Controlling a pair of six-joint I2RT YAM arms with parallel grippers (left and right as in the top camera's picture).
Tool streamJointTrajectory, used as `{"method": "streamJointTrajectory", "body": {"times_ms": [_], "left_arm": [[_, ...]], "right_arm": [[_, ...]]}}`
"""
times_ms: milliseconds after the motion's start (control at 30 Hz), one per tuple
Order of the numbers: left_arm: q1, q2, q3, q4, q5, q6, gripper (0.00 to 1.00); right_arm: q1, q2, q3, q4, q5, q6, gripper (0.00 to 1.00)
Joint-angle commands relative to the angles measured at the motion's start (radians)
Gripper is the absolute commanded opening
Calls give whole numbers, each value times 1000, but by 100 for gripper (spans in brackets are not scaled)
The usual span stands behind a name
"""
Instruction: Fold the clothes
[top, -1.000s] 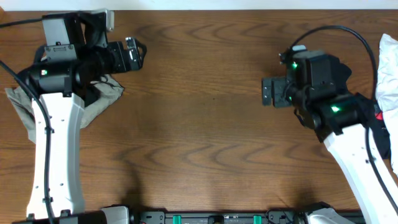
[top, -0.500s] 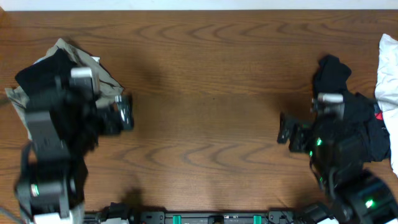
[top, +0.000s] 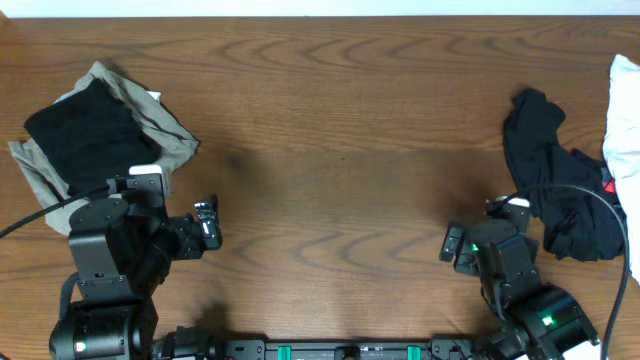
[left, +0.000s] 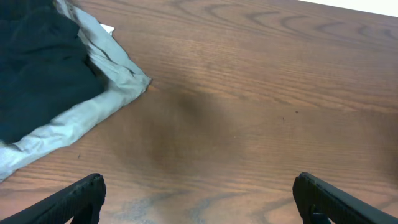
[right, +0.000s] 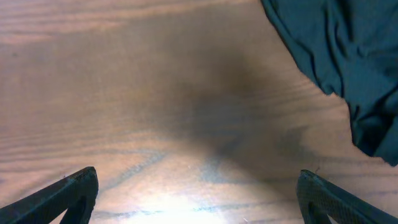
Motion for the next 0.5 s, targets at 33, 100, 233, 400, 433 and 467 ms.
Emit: {"method": "streamJointTrajectory", "body": {"times_ms": [33,100,233,400,433,467], "left_arm": [[2,-5,-2,-3,-10,18,98],[2,-5,-2,-3,-10,18,98],[2,-5,-2,-3,-10,18,98],[2,-5,-2,-3,-10,18,98],[2,-5,-2,-3,-10,18,98],[2,-5,-2,-3,-10,18,98]], "right_arm": [[9,-1,-25,-1,10,23,99],[9,-1,-26,0,10,23,99],[9,-2,-26,0,10,23,99],[9,-35,-29,-1,10,23,99],[9,-55,-30,0,10,23,99],[10,-80,-31,-1,10,23,99]]}}
